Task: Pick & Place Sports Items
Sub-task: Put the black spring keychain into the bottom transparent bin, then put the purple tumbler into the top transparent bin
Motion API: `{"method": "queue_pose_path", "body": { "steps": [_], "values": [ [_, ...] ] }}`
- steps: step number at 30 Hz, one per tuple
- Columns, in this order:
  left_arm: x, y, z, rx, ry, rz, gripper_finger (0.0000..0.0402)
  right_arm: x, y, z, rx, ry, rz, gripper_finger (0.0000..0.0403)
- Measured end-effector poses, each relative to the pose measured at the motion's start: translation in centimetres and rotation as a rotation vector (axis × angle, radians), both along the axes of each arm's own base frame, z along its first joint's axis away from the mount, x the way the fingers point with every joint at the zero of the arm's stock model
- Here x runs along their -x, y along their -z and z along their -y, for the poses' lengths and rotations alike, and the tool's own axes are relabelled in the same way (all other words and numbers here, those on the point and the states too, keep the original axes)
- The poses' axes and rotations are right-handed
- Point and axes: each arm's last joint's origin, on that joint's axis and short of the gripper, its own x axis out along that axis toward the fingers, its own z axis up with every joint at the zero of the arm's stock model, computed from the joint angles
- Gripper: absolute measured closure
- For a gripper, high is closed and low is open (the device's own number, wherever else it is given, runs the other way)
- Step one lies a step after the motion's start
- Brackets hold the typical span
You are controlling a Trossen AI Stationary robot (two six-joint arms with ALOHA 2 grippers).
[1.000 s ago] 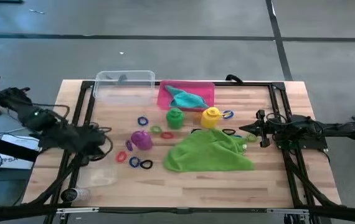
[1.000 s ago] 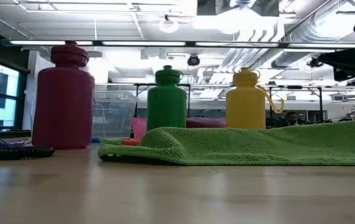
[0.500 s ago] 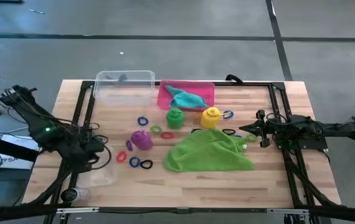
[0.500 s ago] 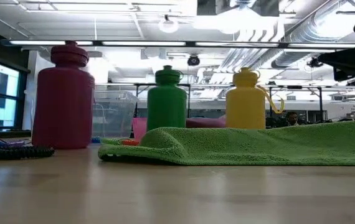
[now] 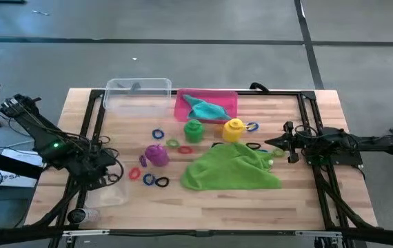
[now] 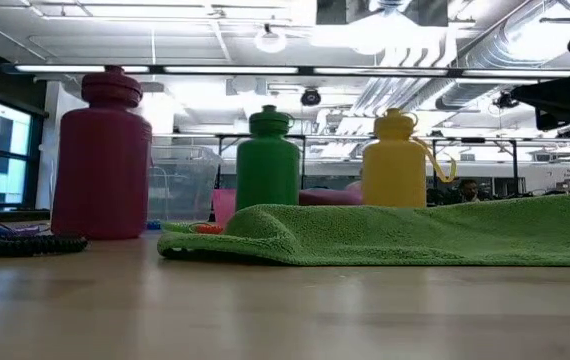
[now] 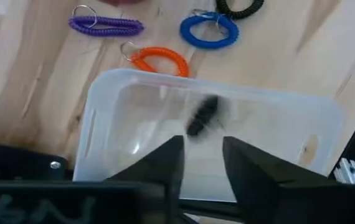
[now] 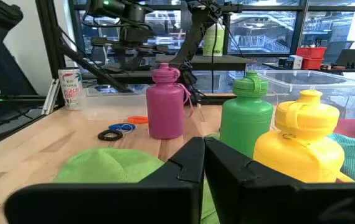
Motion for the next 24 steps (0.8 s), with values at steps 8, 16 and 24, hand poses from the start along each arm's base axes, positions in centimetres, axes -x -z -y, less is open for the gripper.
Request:
{"method": "queue_pose_path", "body": {
  "steps": [8, 16, 24],
  "values": [
    [0.0, 0.0, 0.0, 0.012, -0.019, -0.003, 0.0272, 0.0, 0.0, 0.0, 0.000, 0.000, -0.001, 0.0402],
    [0.0, -0.1, -0.2, 0.010, 0.004, 0.009, 0.0271, 0.0, 0.0, 0.0, 0.000, 0.000, 0.000, 0.0402],
    [-1.5, -0.4, -0.8, 0.016, 0.012, 0.077, 0.0271, 0.0, 0.0, 0.0, 0.000, 0.000, 0.000, 0.0403]
  ]
}}
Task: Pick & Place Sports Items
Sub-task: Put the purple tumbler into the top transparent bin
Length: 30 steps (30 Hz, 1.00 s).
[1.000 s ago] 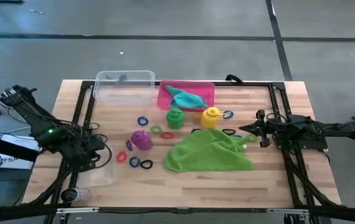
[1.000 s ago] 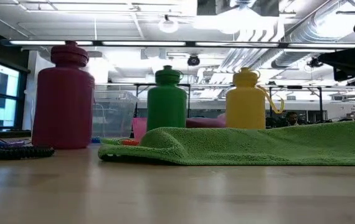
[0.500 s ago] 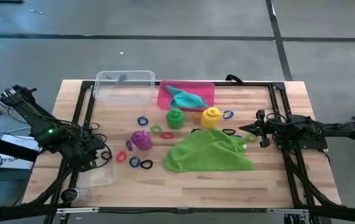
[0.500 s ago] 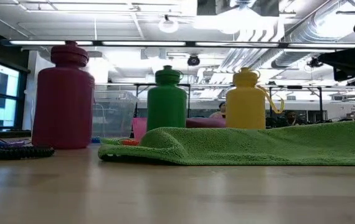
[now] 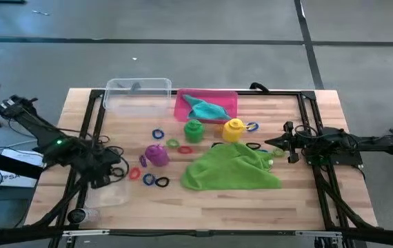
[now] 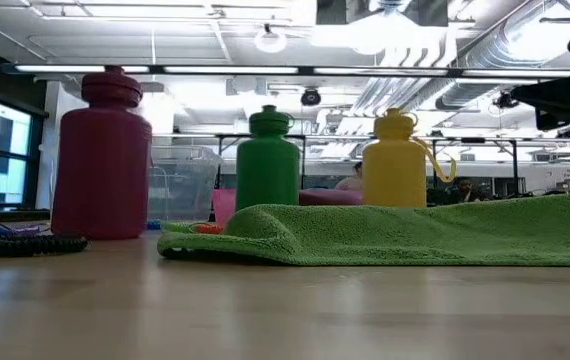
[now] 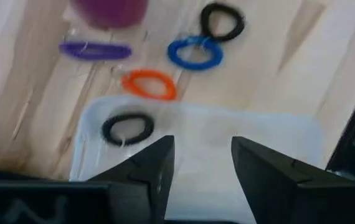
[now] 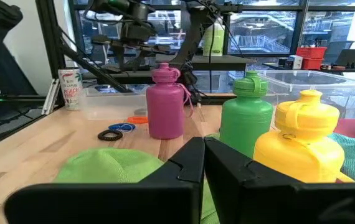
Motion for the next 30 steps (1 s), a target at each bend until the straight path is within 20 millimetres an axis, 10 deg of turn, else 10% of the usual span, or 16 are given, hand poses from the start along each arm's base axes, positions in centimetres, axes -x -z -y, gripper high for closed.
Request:
{"method": "queue_pose_path", "body": {
  "steps": [19, 30],
  "values": [
    [-3.2, 0.0, -1.4, -0.150, 0.028, 0.159, 0.0265, 0.0, 0.0, 0.0, 0.000, 0.000, 0.000, 0.0403],
    [-3.4, -0.1, -1.8, -0.283, 0.007, 0.216, 0.0102, 0.0, 0.0, 0.0, 0.000, 0.000, 0.000, 0.0402]
  ]
}}
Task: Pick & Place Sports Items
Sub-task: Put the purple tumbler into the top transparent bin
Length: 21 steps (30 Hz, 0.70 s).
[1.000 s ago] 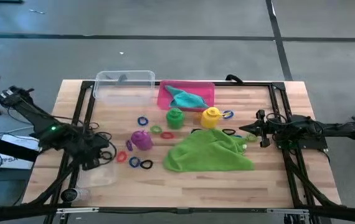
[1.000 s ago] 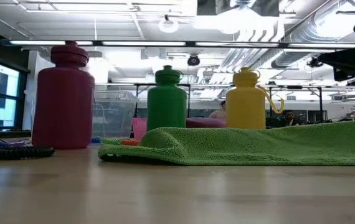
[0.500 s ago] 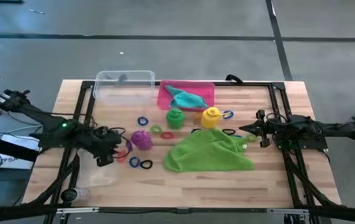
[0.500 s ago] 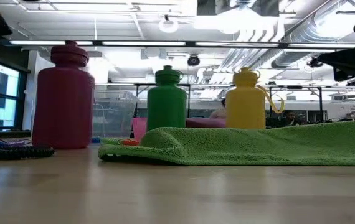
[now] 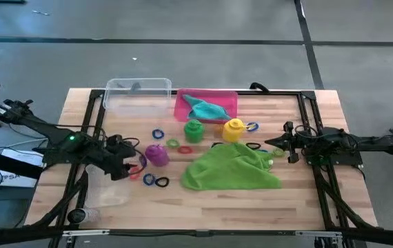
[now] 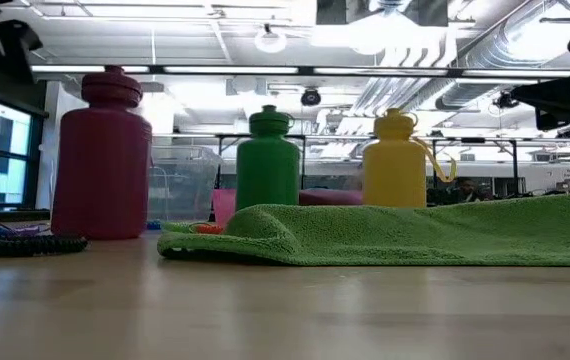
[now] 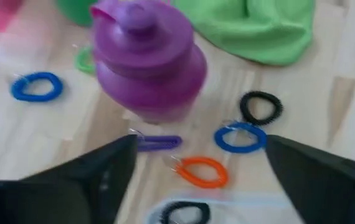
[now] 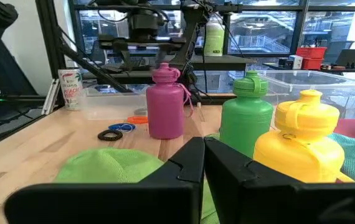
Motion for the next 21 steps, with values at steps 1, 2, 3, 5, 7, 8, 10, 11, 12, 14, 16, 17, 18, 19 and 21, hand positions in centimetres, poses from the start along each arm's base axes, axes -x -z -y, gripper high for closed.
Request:
{"method": "queue_pose_path", "body": {
  "steps": [1, 2, 3, 5, 7, 8, 10, 11, 12, 14, 16, 17, 18, 19, 21],
  "values": [
    [0.0, 0.0, 0.0, -0.013, 0.003, 0.003, 0.0087, 0.0, 0.0, 0.0, 0.000, 0.000, 0.000, 0.0402],
    [0.0, 0.0, -0.1, -0.026, 0.003, 0.007, 0.0074, 0.0, 0.0, 0.0, 0.000, 0.000, 0.000, 0.0402],
    [-0.1, 0.0, -0.2, -0.033, 0.000, 0.009, 0.0063, 0.0, 0.0, 0.0, 0.000, 0.000, 0.000, 0.0402],
    [-0.2, 0.0, -0.4, -0.044, -0.018, 0.014, 0.0048, 0.0, 0.0, 0.0, 0.000, 0.000, 0.000, 0.0402],
    [-0.3, -0.1, -0.7, -0.054, -0.028, 0.016, 0.0042, 0.0, 0.0, 0.0, 0.000, 0.000, 0.000, 0.0402],
    [-0.4, -0.1, -0.8, -0.061, -0.028, 0.015, 0.0041, 0.0, 0.0, 0.0, 0.000, 0.000, 0.000, 0.0402],
    [-0.5, -0.1, -1.1, -0.076, -0.026, 0.011, 0.0041, 0.0, 0.0, 0.0, 0.000, 0.000, 0.000, 0.0402],
    [-0.6, -0.1, -1.3, -0.081, -0.029, 0.009, 0.0041, 0.0, 0.0, 0.0, 0.000, 0.000, 0.001, 0.0402],
    [-0.7, -0.1, -1.4, -0.085, -0.035, 0.008, 0.0041, 0.0, 0.0, 0.0, 0.000, 0.000, 0.001, 0.0402],
    [-0.9, 0.0, -1.8, -0.089, -0.051, 0.005, 0.0041, 0.0, 0.0, 0.0, 0.000, 0.000, 0.000, 0.0403],
    [-1.1, 0.1, -2.0, -0.092, -0.069, -0.003, 0.0041, 0.0, 0.0, 0.0, 0.000, 0.000, 0.000, 0.0403],
    [-1.3, 0.2, -2.1, -0.093, -0.077, -0.008, 0.0041, 0.0, 0.0, 0.0, 0.000, 0.000, 0.000, 0.0403],
    [-1.4, 0.3, -2.2, -0.094, -0.084, -0.013, 0.0041, 0.0, 0.0, 0.0, 0.000, 0.000, 0.000, 0.0403],
    [-1.6, 0.4, -2.2, -0.094, -0.091, -0.013, 0.0041, 0.0, 0.0, 0.0, 0.000, 0.000, 0.000, 0.0403],
    [-2.2, 0.5, -2.2, -0.090, -0.101, -0.007, 0.0041, 0.0, 0.0, 0.0, 0.000, 0.000, 0.000, 0.0403]
  ]
}}
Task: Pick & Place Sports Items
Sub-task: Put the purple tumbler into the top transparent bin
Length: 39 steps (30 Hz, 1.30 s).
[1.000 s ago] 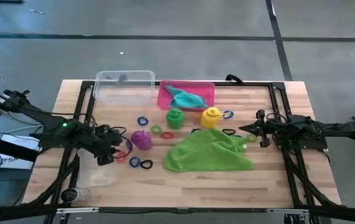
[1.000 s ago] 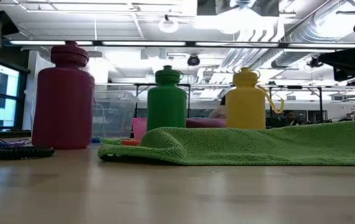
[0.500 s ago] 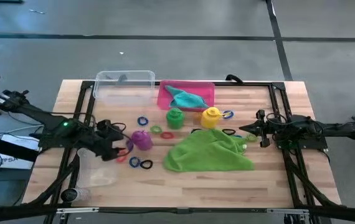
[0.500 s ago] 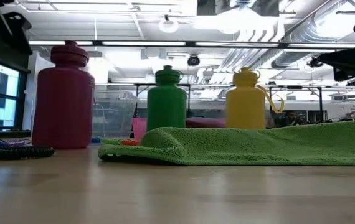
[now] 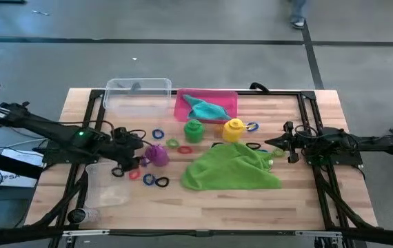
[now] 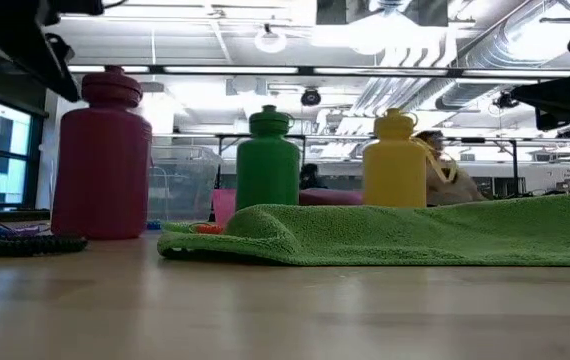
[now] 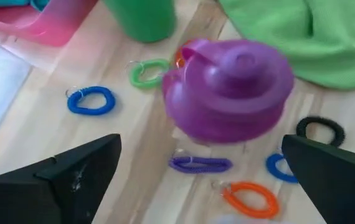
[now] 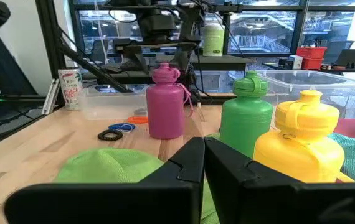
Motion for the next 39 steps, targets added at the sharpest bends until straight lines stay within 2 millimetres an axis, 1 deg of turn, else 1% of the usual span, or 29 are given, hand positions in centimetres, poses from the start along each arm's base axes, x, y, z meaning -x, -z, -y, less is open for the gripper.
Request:
{"method": "queue_pose_path", "body": {
  "steps": [9, 19, 25, 39],
  "values": [
    [-2.7, 0.3, 0.3, -0.008, 0.032, 0.083, 0.0041, 0.0, 0.0, 0.0, 0.000, 0.000, 0.000, 0.0403],
    [-4.8, 1.2, -0.5, 0.030, 0.027, 0.078, 0.0041, 0.0, 0.0, 0.0, 0.000, 0.000, 0.000, 0.0403],
    [-5.1, 1.5, -0.7, 0.027, 0.019, 0.064, 0.0041, 0.0, 0.0, 0.0, 0.000, 0.000, 0.000, 0.0402],
    [-4.9, 1.7, -0.7, 0.043, 0.035, 0.027, 0.0041, 0.0, 0.0, 0.0, 0.000, 0.000, 0.000, 0.0402]
  ]
}}
